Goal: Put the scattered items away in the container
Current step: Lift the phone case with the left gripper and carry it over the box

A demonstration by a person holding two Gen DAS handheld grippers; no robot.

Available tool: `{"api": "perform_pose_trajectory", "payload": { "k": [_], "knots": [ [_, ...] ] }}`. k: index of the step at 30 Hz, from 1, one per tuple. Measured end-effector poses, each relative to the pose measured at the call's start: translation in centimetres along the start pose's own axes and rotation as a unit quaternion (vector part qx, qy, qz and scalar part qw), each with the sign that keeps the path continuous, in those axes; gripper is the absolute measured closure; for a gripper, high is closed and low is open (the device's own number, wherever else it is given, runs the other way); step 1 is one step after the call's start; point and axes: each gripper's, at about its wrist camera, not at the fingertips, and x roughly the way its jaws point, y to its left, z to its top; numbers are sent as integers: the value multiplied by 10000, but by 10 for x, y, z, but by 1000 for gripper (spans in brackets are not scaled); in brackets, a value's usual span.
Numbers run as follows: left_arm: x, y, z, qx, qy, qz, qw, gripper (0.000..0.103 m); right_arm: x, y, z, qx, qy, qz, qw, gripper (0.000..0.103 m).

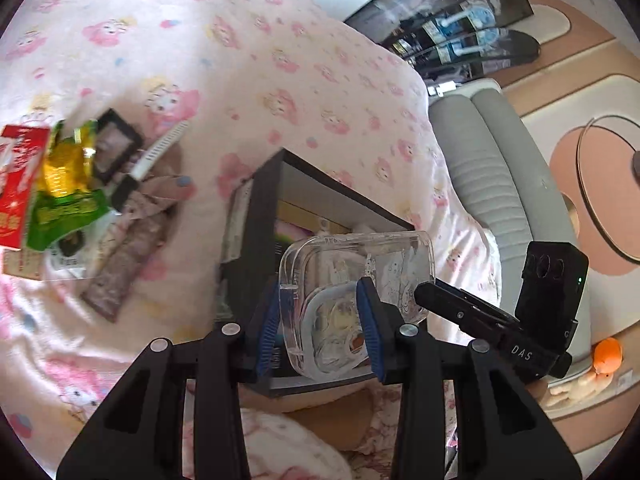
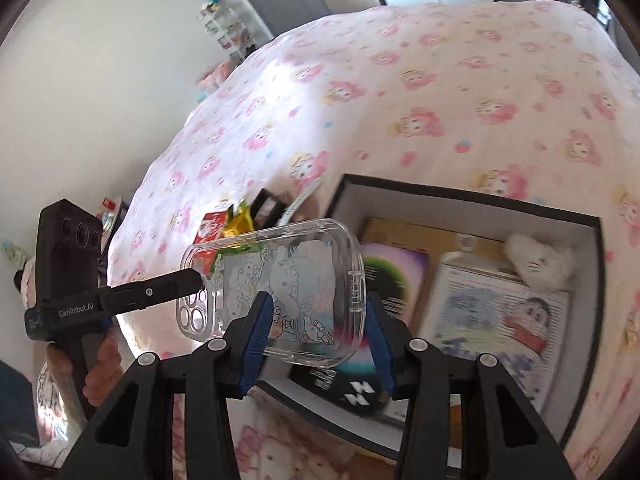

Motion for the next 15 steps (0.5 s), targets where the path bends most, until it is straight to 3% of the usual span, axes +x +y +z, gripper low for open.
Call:
{"api": "perform_pose_trajectory", "payload": {
  "k": [4,7,11,15],
  "knots": [
    [66,-47,11,164,618,-21,9979,66,-36,-63,-19,456,-185,-336,9982,61],
    [117,-69,10,219,1060,196,9939,63,-41,-109,-38,798,-171,-579,9950,61],
    [162,-73,2,145,1330,345,9904,62,-31,-153,-56,1196,-75,-670,9905,61],
    [178,-59,-7,14,1462,475,9881,60,-11,-166,-64,1256,59,-741,9893,61]
  ]
}}
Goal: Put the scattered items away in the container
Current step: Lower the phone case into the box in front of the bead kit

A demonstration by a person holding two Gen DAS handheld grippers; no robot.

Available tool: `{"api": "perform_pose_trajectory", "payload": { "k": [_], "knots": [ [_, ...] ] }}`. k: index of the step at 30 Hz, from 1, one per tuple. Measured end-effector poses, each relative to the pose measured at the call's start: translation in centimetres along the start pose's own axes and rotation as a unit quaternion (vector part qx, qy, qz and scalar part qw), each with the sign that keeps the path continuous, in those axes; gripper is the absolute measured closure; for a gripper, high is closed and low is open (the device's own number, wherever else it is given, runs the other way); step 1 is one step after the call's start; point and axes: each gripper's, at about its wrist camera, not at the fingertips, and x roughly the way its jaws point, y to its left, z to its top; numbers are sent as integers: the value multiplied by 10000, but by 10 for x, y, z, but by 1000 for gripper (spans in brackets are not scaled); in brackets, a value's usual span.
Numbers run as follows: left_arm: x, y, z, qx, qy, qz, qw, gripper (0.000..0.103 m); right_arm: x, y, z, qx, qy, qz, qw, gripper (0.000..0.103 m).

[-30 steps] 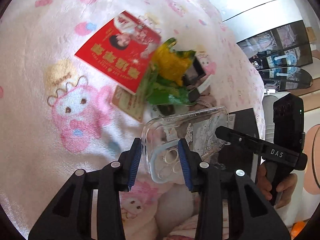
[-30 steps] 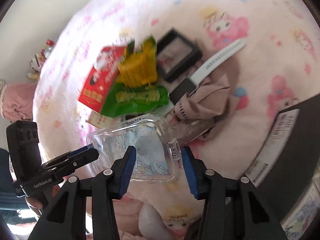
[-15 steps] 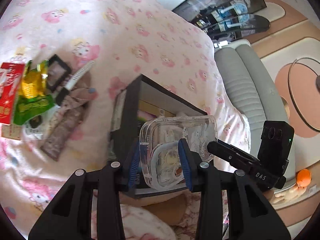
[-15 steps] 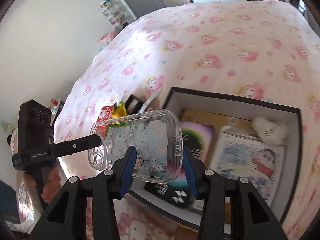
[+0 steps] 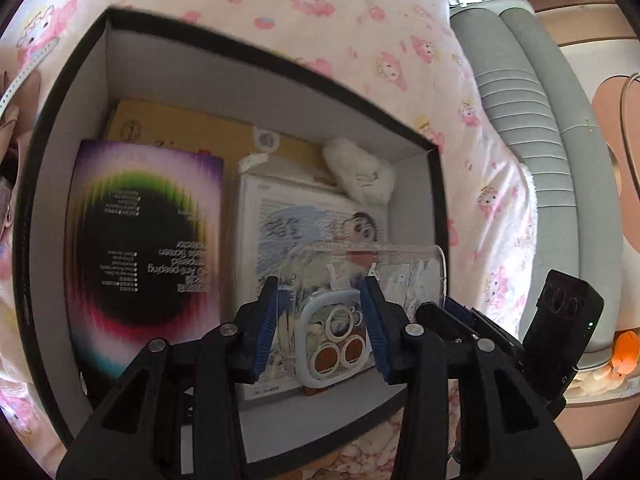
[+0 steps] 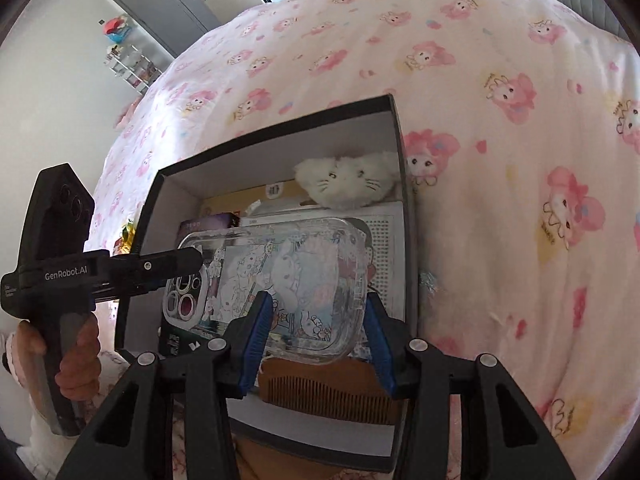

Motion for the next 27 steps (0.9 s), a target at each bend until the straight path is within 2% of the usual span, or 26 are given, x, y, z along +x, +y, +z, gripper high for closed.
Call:
{"api": "perform_pose_trajectory", "payload": {
  "k": [9,16,23,27],
  "knots": [
    [4,2,-1,142,-164,473,9986,57,17,21,-4,-415,-190,-396,9982,60],
    [10,7,-6,80,27,547,9985,56,21,28,-8,-541,-38,-691,9961,59],
    [17,1,-12,258,157,764,9966,56,28,39,-17,-901,90,-1262,9879,59],
    [18,-2,-17,343,226,744,9964,56,24,40,-23,-950,128,-1308,9868,59]
  ]
}}
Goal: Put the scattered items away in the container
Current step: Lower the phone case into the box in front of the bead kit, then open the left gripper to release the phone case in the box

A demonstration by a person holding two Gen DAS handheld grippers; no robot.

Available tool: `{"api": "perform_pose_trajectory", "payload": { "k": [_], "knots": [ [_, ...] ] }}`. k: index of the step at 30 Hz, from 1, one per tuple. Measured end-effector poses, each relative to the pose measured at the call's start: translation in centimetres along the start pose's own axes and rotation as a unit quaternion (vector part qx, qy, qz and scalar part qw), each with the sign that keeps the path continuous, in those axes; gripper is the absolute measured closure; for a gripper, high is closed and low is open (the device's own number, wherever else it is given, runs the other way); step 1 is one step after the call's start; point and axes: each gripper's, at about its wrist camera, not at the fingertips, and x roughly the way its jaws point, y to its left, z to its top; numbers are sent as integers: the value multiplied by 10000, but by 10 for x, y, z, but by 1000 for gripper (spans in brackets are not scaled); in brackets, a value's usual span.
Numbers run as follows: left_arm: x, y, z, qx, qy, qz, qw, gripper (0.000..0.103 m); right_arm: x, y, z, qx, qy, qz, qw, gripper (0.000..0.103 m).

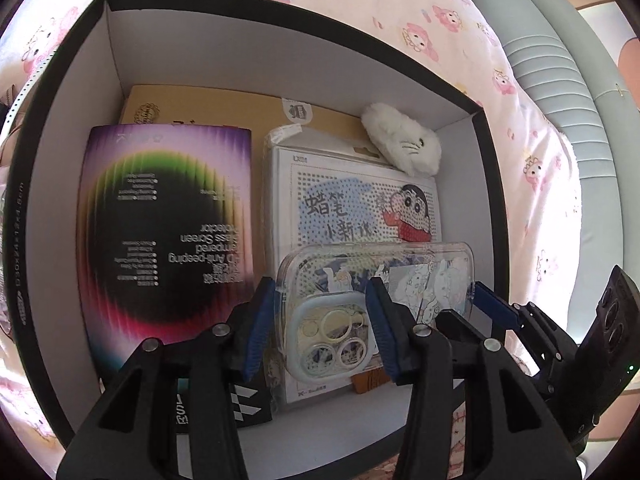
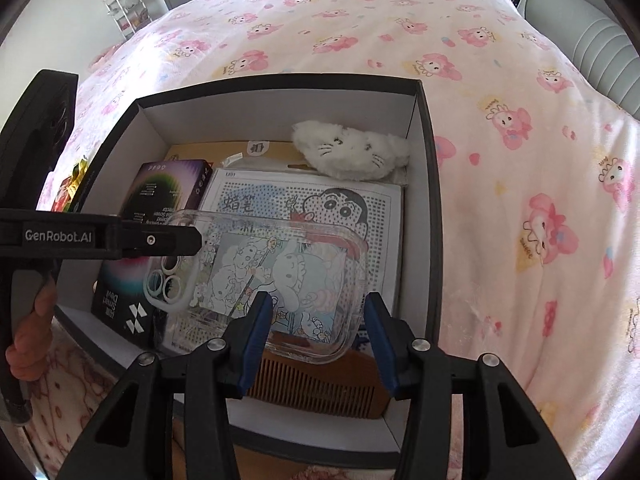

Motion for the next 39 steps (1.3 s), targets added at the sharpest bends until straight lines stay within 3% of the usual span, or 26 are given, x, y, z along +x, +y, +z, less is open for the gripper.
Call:
{"api": "perform_pose_trajectory", "payload": {
  "k": [9,15,20,22,24,25,26,29,31,34,36,39],
  "knots": [
    [2,-4,-9,129,95,106,9998,56,-3,5,-3,-132,-13,-351,9993,59],
    [3,-14,-16,454,36,654,9968,55,-8,-5,-10,170,9,55,9998,59],
    [-10,-8,-15,294,-201,342,9988,56,-25,1,-2,99,-455,-12,9989,59],
    [-9,-4,-13,245,-229,306,9990,62,-21,7,6,-70,-464,135,9988,59],
    [-2,-5,-10,312,-121,483,9983,74,-1,10,15,-92,-82,277,9995,62],
    [1,-6,-10,335,-102,507,9981,75,9,9,17,-12,148,244,9996,70],
    [2,-9,-11,384,-63,490,9980,75,17,10,17,7,260,278,9993,72],
    [5,-15,-19,528,178,209,9982,75,24,13,13,-13,429,324,9986,72],
    [4,-18,-28,648,228,276,9973,73,25,13,8,3,546,375,9978,72],
    [0,-16,-36,658,231,244,9973,73,26,10,-2,214,787,887,9927,71],
    [-3,-14,-38,594,211,195,9978,73,22,8,-4,359,727,1173,9898,72],
    [-8,-12,-39,549,76,265,9981,73,14,9,2,344,420,901,9945,71]
  ]
}}
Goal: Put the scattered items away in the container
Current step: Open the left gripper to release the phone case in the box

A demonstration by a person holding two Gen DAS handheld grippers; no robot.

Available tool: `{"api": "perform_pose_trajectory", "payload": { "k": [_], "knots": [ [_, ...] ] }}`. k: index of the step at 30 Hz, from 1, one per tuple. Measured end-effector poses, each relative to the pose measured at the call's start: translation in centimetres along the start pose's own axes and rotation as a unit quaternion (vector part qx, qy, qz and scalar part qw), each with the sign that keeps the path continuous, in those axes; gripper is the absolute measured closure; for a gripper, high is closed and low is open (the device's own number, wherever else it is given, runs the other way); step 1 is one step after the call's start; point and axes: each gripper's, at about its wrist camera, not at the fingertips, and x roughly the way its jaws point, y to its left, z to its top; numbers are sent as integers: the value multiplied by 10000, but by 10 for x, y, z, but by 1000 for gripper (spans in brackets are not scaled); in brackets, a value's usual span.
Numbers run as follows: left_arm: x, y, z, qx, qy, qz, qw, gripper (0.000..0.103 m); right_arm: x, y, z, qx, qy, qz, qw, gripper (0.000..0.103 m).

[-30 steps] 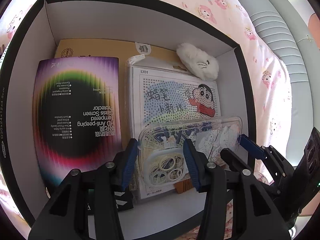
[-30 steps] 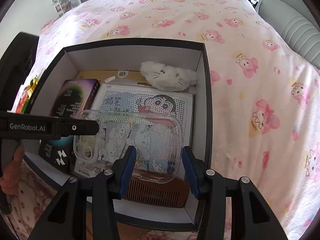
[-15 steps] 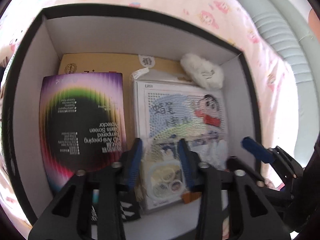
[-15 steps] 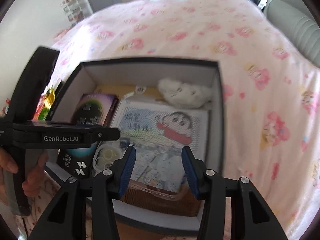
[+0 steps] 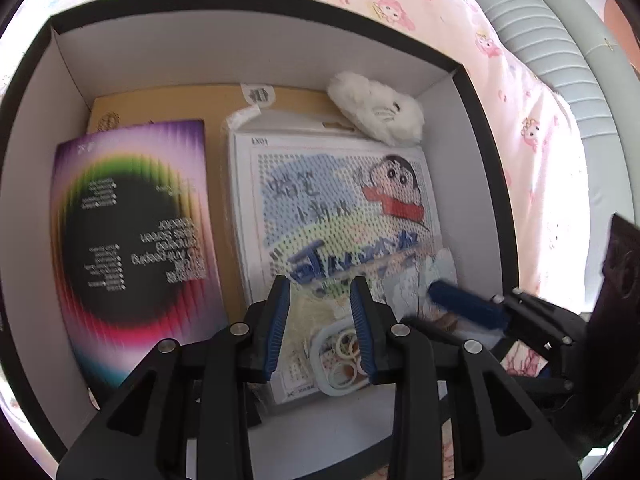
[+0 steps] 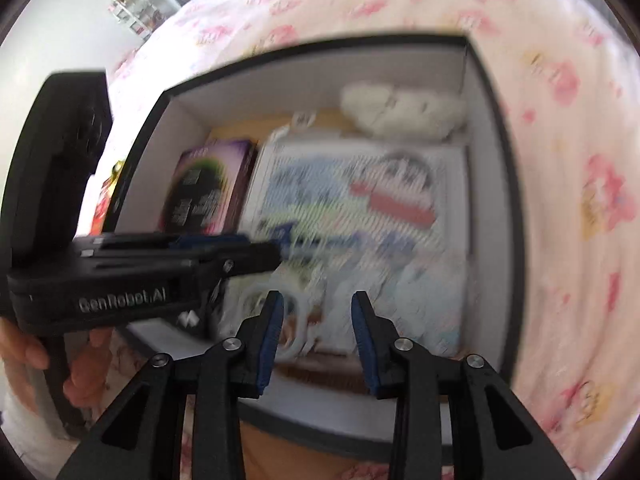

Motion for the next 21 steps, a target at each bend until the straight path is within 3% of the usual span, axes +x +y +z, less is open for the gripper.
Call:
{"api": "perform_pose_trajectory", "payload": {
  "k": [6,9,13,17,21],
  "knots": [
    [-5,8,-5,-162,-82,-13,9998,73,19,4,29,-177,-22,-668,9976,71],
    [-14,29,-25,-194,-36,-94,9998,73,25,1,34,-138,59,-604,9981,72],
    [-19,42,-16,-216,2,-88,9997,73,34,3,31,-134,261,-499,9983,72],
    [-23,49,-20,-261,115,-240,9993,73,35,0,21,80,393,-42,9992,72],
    [-23,51,-29,-241,304,-489,9981,70,21,7,11,-48,101,-339,9994,72]
  ]
}}
